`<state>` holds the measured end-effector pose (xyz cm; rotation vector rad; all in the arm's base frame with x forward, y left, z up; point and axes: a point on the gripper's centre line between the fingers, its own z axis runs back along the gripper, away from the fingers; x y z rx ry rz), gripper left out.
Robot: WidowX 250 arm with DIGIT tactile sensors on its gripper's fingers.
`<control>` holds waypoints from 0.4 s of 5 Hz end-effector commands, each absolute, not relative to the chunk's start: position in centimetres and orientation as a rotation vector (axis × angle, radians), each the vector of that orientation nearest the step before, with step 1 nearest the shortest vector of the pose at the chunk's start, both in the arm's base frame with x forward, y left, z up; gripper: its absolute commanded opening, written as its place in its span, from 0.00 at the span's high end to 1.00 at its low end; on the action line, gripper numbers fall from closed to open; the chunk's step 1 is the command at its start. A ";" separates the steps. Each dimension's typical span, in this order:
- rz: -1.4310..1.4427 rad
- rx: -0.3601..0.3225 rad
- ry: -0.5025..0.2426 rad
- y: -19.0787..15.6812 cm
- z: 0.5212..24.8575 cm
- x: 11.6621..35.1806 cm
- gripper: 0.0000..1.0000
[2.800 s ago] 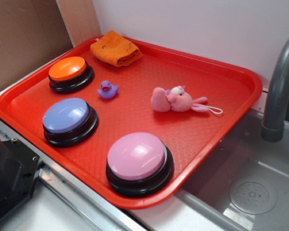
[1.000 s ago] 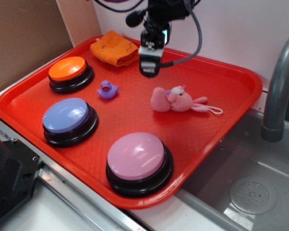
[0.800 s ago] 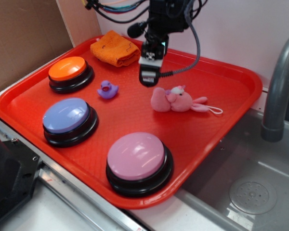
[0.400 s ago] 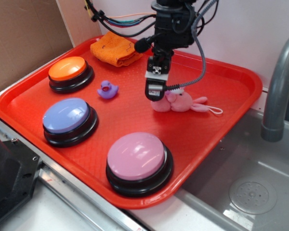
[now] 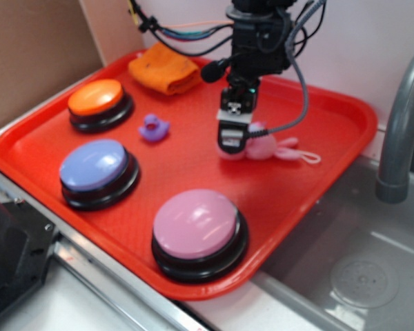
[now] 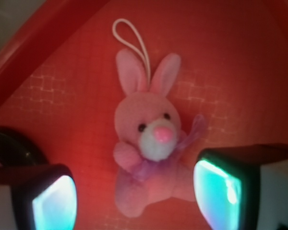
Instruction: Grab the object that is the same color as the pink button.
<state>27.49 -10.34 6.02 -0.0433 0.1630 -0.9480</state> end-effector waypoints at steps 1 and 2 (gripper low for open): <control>-0.905 0.097 0.190 -10.4 4.7 26.6 0.00; -0.890 0.102 0.218 -10.0 3.5 26.7 0.52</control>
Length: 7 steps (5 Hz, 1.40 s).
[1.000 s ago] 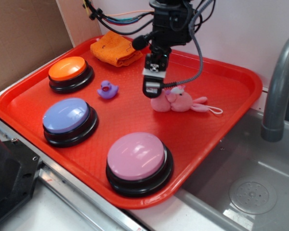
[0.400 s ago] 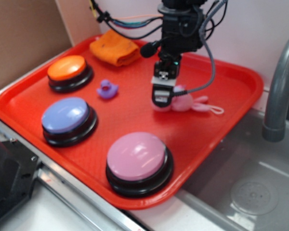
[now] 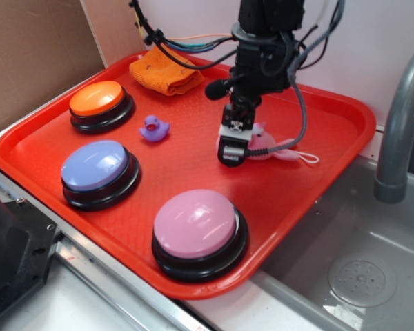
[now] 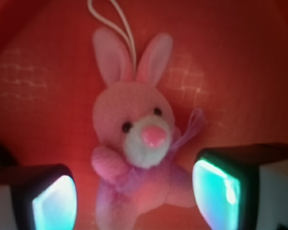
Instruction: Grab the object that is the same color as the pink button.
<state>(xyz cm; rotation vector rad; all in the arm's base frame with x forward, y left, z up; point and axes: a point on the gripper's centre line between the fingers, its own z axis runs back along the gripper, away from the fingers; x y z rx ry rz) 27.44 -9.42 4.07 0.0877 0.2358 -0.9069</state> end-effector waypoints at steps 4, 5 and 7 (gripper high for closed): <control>-0.315 0.056 0.246 -1.4 14.3 26.2 1.00; -0.142 0.065 0.195 0.6 19.3 25.7 1.00; -0.021 0.087 0.147 0.7 26.5 22.1 1.00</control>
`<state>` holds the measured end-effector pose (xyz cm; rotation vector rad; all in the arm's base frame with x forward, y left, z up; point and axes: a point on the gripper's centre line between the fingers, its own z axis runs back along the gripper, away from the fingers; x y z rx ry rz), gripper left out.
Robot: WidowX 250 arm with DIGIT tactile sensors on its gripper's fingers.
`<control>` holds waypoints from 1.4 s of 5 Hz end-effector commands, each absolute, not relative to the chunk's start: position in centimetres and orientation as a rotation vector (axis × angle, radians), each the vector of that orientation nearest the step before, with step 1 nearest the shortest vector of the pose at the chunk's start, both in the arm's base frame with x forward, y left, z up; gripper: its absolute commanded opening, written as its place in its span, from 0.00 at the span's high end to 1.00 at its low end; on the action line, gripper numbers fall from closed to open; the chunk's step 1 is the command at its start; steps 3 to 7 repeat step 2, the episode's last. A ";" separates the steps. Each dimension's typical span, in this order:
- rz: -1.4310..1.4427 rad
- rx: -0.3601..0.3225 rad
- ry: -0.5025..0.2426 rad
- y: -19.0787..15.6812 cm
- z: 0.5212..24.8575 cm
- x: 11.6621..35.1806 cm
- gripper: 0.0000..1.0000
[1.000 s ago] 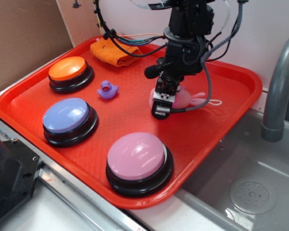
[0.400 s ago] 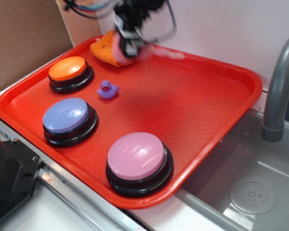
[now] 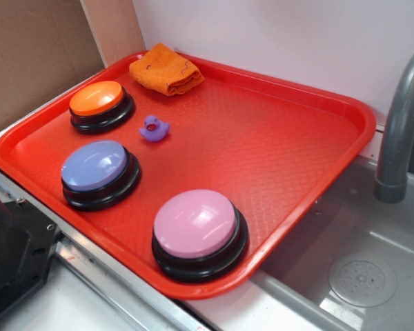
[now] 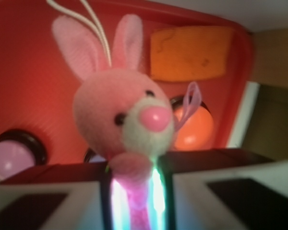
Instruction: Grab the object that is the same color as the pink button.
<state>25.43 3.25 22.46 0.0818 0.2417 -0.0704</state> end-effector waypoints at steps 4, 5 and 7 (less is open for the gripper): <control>0.059 0.131 0.161 0.8 26.4 21.1 1.00; 0.059 0.131 0.161 0.8 26.4 21.1 1.00; 0.059 0.131 0.161 0.8 26.4 21.1 1.00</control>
